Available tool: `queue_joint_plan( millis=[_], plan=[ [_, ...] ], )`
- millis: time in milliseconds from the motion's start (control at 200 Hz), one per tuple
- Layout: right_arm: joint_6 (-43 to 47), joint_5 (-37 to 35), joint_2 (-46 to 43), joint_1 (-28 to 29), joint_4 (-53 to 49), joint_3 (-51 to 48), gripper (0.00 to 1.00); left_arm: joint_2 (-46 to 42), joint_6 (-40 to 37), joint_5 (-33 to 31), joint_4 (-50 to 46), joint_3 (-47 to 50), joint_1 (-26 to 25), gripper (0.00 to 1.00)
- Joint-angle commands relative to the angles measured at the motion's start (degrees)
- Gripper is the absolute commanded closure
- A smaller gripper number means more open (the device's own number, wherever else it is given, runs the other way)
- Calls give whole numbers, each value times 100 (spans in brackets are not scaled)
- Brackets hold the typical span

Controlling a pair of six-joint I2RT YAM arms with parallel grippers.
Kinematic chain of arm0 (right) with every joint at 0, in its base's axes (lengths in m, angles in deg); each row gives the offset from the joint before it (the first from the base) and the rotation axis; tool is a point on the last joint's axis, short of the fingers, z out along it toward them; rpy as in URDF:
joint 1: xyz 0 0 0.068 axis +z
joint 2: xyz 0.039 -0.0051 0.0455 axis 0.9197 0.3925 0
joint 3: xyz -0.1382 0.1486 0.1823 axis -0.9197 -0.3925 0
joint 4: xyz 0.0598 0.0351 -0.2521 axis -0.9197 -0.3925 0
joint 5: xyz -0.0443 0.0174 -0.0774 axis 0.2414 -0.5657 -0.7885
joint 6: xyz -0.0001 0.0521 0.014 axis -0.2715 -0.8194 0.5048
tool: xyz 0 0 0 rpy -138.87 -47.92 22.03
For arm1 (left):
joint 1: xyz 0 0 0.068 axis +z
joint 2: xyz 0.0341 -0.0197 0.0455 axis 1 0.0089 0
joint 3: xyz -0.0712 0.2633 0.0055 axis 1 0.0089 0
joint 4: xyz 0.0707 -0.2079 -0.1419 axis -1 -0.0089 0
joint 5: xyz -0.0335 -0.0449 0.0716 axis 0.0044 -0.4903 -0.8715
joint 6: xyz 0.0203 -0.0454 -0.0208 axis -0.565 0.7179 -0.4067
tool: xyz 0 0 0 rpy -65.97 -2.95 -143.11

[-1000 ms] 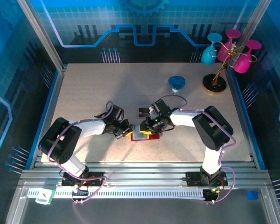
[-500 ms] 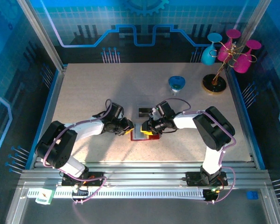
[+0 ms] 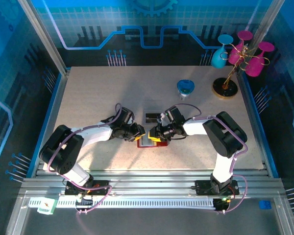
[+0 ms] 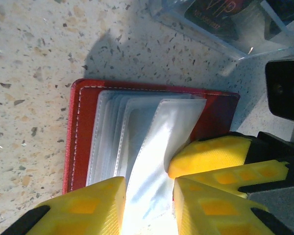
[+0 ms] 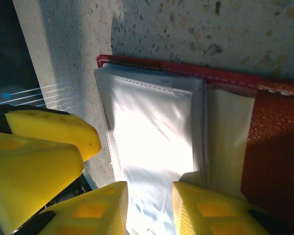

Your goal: Take the credit cards out of the card holder

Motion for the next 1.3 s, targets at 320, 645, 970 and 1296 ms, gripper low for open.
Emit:
queue_joint_plan(
  millis=[320, 645, 970, 1296],
  plan=[
    [8, -124, -58, -77, -335, -140, 70, -33, -18, 43, -54, -160, -37, 67],
    [-15, -134, -68, -68, -305, -190, 70, 43, -63, 74, 12, -172, -42, 66],
    [7, -135, -95, -70, -375, -183, 70, 156, -63, 60, 24, -168, -50, 65],
    [-4, -116, -109, -67, -347, -221, 70, 32, -21, -73, 19, -141, -70, 66]
  ],
)
